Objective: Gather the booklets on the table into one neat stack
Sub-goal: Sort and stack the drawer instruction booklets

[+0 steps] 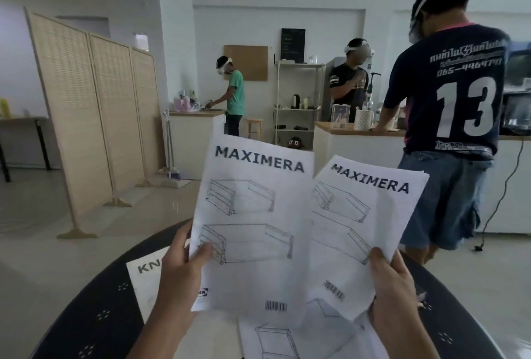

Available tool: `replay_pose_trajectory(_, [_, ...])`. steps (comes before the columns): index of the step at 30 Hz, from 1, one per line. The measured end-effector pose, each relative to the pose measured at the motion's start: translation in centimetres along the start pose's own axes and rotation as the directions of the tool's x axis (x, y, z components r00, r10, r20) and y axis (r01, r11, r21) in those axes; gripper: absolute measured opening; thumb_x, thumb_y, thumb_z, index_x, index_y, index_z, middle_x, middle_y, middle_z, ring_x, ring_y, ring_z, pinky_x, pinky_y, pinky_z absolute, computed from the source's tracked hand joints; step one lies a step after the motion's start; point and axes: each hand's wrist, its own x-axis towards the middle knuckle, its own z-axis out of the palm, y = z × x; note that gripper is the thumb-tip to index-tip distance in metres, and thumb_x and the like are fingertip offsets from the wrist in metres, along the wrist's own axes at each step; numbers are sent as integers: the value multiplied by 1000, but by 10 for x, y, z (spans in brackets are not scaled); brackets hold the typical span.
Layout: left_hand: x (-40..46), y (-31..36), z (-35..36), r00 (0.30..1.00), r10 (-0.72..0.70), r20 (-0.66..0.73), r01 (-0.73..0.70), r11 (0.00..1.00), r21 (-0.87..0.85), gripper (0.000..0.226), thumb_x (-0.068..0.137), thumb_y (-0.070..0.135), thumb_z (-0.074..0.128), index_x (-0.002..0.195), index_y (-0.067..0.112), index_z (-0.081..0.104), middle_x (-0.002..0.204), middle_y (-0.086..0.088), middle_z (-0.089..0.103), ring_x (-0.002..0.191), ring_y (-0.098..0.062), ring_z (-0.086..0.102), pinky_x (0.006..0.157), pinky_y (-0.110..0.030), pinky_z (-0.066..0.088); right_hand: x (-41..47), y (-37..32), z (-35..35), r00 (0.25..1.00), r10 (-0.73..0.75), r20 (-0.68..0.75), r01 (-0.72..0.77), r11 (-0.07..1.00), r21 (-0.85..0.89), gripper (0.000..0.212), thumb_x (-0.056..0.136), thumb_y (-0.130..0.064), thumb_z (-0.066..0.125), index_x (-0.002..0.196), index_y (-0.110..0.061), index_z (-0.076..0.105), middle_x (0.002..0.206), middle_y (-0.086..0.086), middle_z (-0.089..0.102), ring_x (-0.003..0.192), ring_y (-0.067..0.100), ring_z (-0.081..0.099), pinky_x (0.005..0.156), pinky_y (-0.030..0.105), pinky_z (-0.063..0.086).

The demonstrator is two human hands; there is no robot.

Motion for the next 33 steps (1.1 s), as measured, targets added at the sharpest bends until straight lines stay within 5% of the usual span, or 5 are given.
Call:
replay_pose_trajectory(8, [-4, -7, 16, 992, -83, 96, 55, 962, 267, 31, 97, 7, 58, 105, 35, 66, 87, 16, 80, 72, -7, 77, 59, -28, 56, -3, 1, 3, 960, 62, 273, -35, 994, -101, 22, 102, -14, 58, 114, -23, 74, 103, 19, 80, 101, 54, 69, 90, 71, 53])
replay_pose_trajectory(15, [-13, -12, 22, 941, -174, 291, 111, 969, 220, 19, 99, 21, 61, 112, 33, 67, 104, 13, 80, 91, -8, 77, 83, -35, 59, -6, 4, 5, 894, 123, 431, -58, 985, -161, 34, 101, -3, 52, 102, -20, 82, 98, 16, 82, 76, 31, 80, 57, 38, 64])
replay_pose_trajectory(21, [-13, -12, 27, 982, -16, 186, -13, 988, 154, 18, 99, 20, 61, 106, 36, 63, 98, 17, 79, 86, -7, 75, 75, -35, 58, -7, 2, 5, 789, 212, 577, -220, 974, -57, 60, 102, -61, 37, 133, -19, 67, 130, 17, 71, 121, 40, 66, 102, 58, 49])
replay_pose_trajectory(27, [-24, -6, 36, 938, 289, 192, -320, 933, 161, 19, 90, 38, 59, 107, 48, 59, 103, 12, 77, 91, -7, 74, 71, -24, 59, -6, 13, 11, 916, -74, 395, 173, 959, -222, 16, 91, -7, 70, 105, -8, 77, 90, 15, 82, 74, 25, 79, 62, 40, 63])
replay_pose_trajectory(33, [-31, -3, 44, 926, 306, 219, -355, 904, 237, 44, 97, 38, 57, 108, 80, 47, 109, 51, 62, 105, 26, 57, 81, 0, 46, -15, 0, 12, 862, -295, 413, 416, 876, -244, 17, 92, -16, 73, 87, -30, 80, 79, 0, 82, 63, 8, 74, 53, 21, 57])
